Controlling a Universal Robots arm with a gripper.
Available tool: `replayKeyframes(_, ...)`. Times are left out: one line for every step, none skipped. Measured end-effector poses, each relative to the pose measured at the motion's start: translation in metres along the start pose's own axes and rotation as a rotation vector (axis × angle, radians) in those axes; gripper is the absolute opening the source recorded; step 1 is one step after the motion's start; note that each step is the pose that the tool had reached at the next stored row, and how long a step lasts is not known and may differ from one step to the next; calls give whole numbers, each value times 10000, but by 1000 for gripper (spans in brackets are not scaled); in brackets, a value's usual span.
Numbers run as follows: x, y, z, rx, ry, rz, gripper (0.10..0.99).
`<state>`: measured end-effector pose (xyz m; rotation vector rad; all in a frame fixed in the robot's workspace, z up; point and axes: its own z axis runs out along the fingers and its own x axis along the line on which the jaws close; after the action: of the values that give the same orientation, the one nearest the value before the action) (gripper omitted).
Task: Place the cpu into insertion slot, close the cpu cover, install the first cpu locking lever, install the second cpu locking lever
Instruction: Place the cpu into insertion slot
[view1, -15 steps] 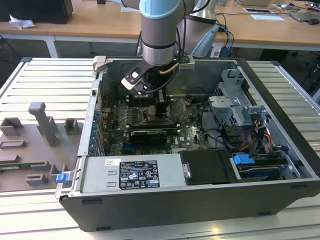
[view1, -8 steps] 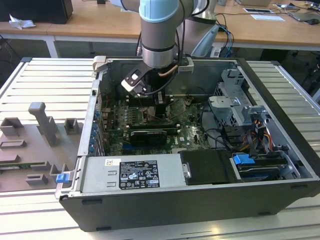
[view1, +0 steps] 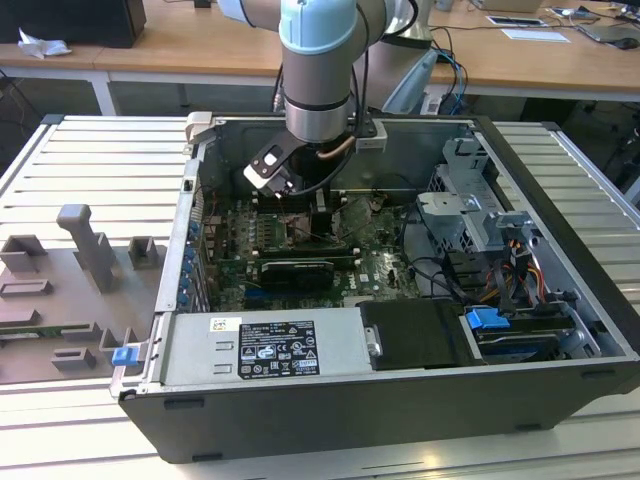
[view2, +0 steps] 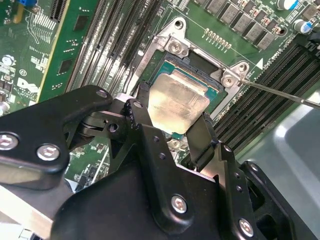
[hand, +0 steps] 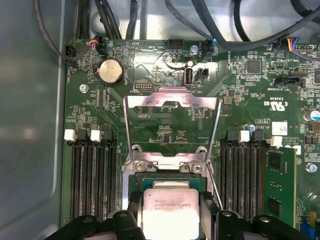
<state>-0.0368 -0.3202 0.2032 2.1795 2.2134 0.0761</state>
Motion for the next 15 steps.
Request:
replayKeyframes(0,0,7,0,0,0,545)
replayKeyframes(0,0,12,0,0,1,545)
replayKeyframes(0,-1,16,0,0,1,545)
replayKeyframes(1,0,22,0,0,1,545)
replayKeyframes(1,-1,29,1,-2,0,545)
replayKeyframes(2,-2,34,1,-3,1,545)
replayKeyframes(3,-2,40,2,-4,2,545)
replayKeyframes(3,-3,41,3,-5,2,545)
replayKeyframes(3,-3,41,3,-5,2,545)
replayKeyframes(3,-2,43,2,-2,2,545)
replayKeyframes(4,-2,43,1,0,2,545)
replayKeyframes(4,-2,43,1,0,2,545)
replayKeyframes(4,-2,43,1,0,3,545)
replayKeyframes(4,-2,43,0,-1,2,545)
replayKeyframes(5,-2,46,-4,6,3,557)
